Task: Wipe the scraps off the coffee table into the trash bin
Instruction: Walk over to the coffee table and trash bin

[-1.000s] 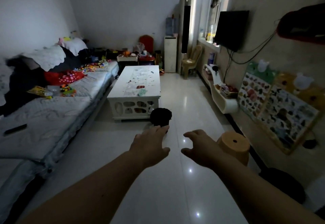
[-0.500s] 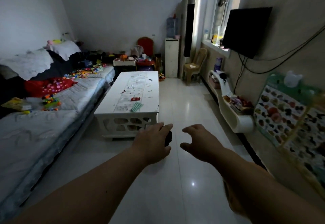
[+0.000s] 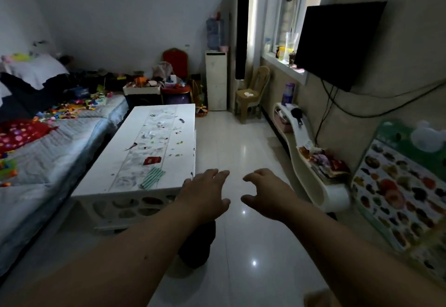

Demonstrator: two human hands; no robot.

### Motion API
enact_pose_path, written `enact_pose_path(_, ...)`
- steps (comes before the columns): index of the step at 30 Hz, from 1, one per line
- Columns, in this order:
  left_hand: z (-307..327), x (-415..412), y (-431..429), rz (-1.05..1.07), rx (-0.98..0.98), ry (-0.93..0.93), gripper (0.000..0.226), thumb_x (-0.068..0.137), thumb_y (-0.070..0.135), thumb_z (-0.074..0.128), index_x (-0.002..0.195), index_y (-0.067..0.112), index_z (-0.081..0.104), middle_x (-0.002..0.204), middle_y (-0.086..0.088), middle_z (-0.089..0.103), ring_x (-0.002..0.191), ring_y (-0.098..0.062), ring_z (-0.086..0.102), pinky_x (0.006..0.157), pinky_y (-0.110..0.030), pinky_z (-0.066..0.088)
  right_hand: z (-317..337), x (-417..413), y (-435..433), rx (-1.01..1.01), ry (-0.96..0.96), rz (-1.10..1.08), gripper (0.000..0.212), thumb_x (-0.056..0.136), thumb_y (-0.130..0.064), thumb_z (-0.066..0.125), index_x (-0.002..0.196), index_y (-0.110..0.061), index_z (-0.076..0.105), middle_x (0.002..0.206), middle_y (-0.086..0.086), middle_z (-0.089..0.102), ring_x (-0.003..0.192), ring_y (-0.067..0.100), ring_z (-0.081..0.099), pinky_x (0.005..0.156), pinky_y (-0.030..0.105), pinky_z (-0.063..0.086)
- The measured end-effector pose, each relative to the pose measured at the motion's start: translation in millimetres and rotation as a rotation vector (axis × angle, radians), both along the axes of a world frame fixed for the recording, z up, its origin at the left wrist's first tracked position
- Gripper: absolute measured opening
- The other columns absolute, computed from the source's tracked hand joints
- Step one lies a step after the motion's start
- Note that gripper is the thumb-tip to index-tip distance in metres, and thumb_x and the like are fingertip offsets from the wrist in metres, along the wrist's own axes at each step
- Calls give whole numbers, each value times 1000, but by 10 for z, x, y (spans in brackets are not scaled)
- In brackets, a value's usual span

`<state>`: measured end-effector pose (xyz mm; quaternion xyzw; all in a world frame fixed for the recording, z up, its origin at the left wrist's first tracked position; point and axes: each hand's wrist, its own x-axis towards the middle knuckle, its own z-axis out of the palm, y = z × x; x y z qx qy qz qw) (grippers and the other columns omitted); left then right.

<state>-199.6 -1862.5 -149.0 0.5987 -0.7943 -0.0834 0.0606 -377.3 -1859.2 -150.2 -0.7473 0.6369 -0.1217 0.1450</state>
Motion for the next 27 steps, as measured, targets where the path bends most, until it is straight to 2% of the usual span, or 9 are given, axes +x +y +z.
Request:
enact_pose_path(7,-1,-575,-1655,161,-6,89,76,80,50,51,148,33,22,156,0,30,139,-25,33,109,-45,28,38,-675,-1792,12,76,136,67,80,-47,62,138,-35,31,145,0,39,122,21,50,98,37,46)
enact_pose_path(11,-8,-679,-2387,241,5,117,76,80,51,50,148,32,22,155,-1,30,139,-26,34,108,-45,29,69,-795,-2669,19,93,205,62,81,-47,61,136,-33,37,144,-1,40,119,19,52,96,36,48)
enact_pose_path(18,-198,-450,-3658,359,16,130,75,80,50,51,147,32,23,157,-2,29,140,-28,33,110,-50,29,-98,-477,-4113,15,88,356,60,81,-48,61,135,-34,40,142,-2,43,113,17,56,94,34,48)
enact_pose_path(27,-551,313,-5442,462,113,98,73,82,48,51,148,31,24,159,-2,23,143,-26,26,113,-45,24,-343,286,-6109,57,110,495,59,82,-47,60,136,-33,39,143,-1,41,121,21,51,98,37,45)
